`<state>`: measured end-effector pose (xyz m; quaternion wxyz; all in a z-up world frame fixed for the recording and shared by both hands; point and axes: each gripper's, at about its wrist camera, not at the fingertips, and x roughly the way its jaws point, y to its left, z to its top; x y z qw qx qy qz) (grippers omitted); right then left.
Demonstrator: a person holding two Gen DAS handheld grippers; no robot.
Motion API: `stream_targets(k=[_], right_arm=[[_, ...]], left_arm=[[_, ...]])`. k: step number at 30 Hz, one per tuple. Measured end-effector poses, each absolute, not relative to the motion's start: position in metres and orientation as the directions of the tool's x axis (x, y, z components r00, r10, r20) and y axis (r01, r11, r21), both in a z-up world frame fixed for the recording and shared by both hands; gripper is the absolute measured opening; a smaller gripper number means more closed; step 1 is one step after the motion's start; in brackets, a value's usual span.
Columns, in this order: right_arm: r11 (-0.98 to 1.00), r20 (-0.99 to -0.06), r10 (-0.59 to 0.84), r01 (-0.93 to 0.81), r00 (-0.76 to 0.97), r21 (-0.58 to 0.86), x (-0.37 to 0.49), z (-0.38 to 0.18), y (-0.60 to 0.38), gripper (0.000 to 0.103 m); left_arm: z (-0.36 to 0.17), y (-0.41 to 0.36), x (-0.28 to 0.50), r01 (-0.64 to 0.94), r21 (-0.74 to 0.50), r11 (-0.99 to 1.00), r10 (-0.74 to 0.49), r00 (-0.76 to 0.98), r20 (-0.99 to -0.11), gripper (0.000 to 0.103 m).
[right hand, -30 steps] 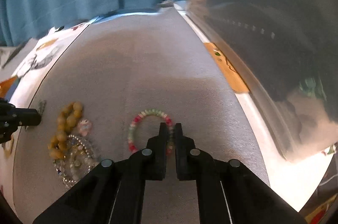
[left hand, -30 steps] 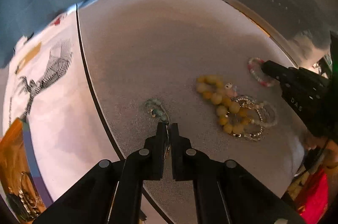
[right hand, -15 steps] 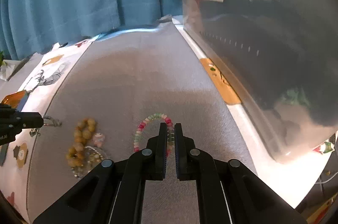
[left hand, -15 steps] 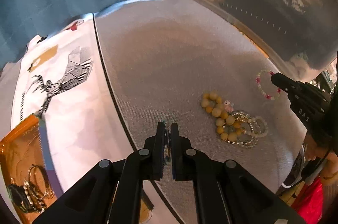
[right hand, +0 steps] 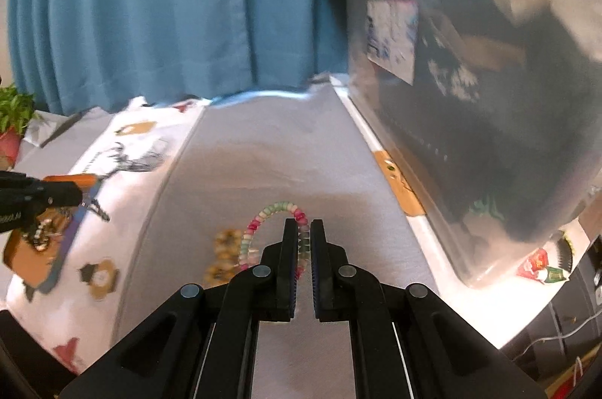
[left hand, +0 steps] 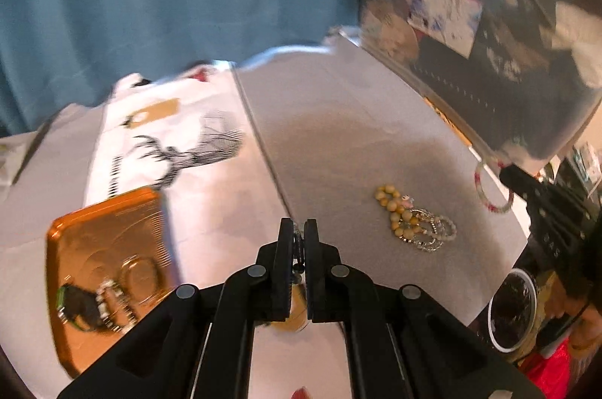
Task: Organize jewelry
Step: 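Carry the green chain and pink-green bracelet over the copper tray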
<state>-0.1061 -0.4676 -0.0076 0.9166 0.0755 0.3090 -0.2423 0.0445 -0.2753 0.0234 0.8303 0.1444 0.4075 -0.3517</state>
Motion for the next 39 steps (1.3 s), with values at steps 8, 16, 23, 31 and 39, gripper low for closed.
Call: stream_targets(k=[8, 16, 23, 31, 39], right_arm=[[0.923, -0.57, -0.321, 0.385, 0.757, -0.007, -0.115, 0.022, -0.387, 0.007], [0.97, -0.543, -0.206, 0.244, 0.814, -0.002, -0.104, 0.04, -0.293, 0.007], [0.991, -0.537, -0.115, 0.135, 0.836, -0.003, -0.082, 0.047, -0.22, 0.007], [0.998, -0.552, -0.056, 0.064, 0.832, -0.005, -0.04, 0.044, -0.168, 0.007], [1.0, -0.596, -0.021, 0.03, 0.803, 0.006, 0.011, 0.018, -0.149, 0.007]], left_arm=[[0.053, -0.194, 0.031, 0.648, -0.058, 0.76, -0.465, 0.478, -0.745, 0.003], [0.076, -0.103, 0.022, 0.592, -0.08, 0.802, -0.466, 0.537, -0.703, 0.003], [0.082, -0.036, 0.03, 0.531, -0.089, 0.843, -0.442, 0.588, -0.677, 0.003], [0.068, 0.0, 0.059, 0.484, -0.124, 0.866, -0.428, 0.591, -0.683, 0.003], [0.042, 0.002, 0.1, 0.451, -0.105, 0.886, -0.387, 0.595, -0.704, 0.003]])
